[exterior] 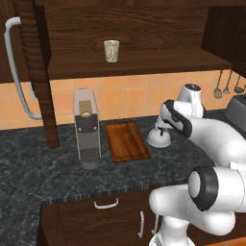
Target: Pick the kettle from the counter and place it on the tray. Then pick the mug from the cabinet and place it on the tray. Then close the cabinet doors.
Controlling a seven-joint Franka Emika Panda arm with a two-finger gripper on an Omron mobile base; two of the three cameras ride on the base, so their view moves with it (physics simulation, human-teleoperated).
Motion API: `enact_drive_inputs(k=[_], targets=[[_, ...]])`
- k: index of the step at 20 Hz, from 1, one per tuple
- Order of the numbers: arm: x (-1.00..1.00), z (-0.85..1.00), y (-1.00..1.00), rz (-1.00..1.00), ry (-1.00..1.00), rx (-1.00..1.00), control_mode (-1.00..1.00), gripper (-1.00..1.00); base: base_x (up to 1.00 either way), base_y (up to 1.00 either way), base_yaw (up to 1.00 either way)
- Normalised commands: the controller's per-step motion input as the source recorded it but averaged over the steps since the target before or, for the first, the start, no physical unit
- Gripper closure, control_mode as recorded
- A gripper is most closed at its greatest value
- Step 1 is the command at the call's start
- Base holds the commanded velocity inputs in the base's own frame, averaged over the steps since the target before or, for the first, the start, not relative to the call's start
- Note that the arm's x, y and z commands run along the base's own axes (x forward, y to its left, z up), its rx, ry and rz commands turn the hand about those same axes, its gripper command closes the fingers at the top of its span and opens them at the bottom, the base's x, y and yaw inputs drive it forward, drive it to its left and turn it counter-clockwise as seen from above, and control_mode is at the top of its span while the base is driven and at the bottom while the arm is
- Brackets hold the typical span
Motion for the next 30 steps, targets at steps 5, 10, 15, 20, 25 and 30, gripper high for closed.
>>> enact_drive_inputs(k=[5,10,15,20,25,30], targets=[[0.35,-0.20,0.00,0.01,0.00,0.00,-1.00,-1.00,0.00,0.00,0.00],[0.38,-0.20,0.00,0.00,0.04,-0.02,-1.00,-1.00,0.00,0.00,0.00],[0.38,-0.19,0.00,0.01,0.01,0.00,-1.00,-1.00,0.00,0.00,0.00],[0.40,-0.23,0.00,0.03,0.00,0.00,-1.00,-1.00,0.00,0.00,0.00],[0.37,-0.24,-0.01,0.04,0.00,0.00,-1.00,-1.00,0.00,0.00,0.00],[0.34,-0.23,-0.02,0.03,0.00,0.00,-1.00,-1.00,0.00,0.00,0.00]])
